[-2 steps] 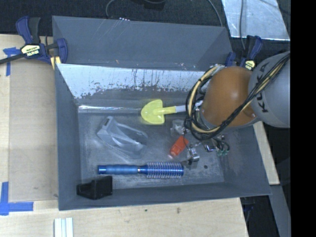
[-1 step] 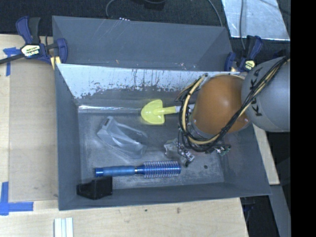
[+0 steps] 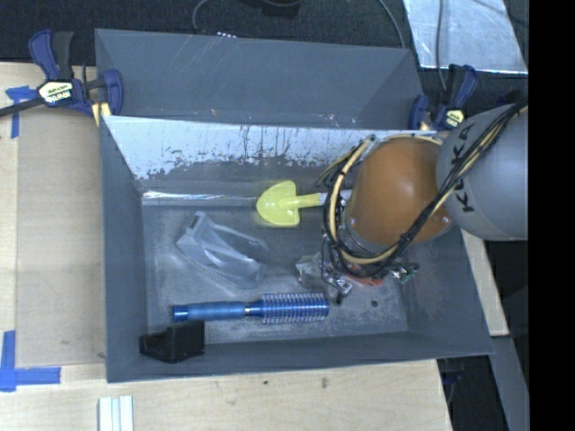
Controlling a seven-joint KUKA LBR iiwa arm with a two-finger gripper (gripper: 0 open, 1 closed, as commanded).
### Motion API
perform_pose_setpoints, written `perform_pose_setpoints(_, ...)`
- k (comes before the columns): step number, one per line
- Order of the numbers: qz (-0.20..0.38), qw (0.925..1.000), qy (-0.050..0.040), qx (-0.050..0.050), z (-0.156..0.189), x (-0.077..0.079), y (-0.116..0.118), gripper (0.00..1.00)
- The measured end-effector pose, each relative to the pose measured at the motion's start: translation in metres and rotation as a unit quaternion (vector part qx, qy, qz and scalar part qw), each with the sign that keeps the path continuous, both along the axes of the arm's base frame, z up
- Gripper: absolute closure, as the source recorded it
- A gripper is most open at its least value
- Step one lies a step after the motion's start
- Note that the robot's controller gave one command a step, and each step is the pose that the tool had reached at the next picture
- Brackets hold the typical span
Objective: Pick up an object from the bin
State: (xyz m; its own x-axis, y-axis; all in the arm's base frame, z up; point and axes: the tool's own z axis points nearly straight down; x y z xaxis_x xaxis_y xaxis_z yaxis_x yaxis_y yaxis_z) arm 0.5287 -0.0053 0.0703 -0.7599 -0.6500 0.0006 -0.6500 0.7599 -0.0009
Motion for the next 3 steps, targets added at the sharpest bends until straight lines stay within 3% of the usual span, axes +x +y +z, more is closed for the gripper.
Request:
perform_pose_setpoints(1, 0.013, 0.9999, 0.0025, 0.001, 0.043, -0.007, 0.004, 1.0)
perform_pose_setpoints(2, 0.027, 0.9996, -0.0003, 0.001, 0.106, 0.01, -0.014, 1.0)
perform_pose_setpoints(3, -0.015, 0.9999, -0.0049, -0.001, 0.118, 0.038, 0.006, 1.0)
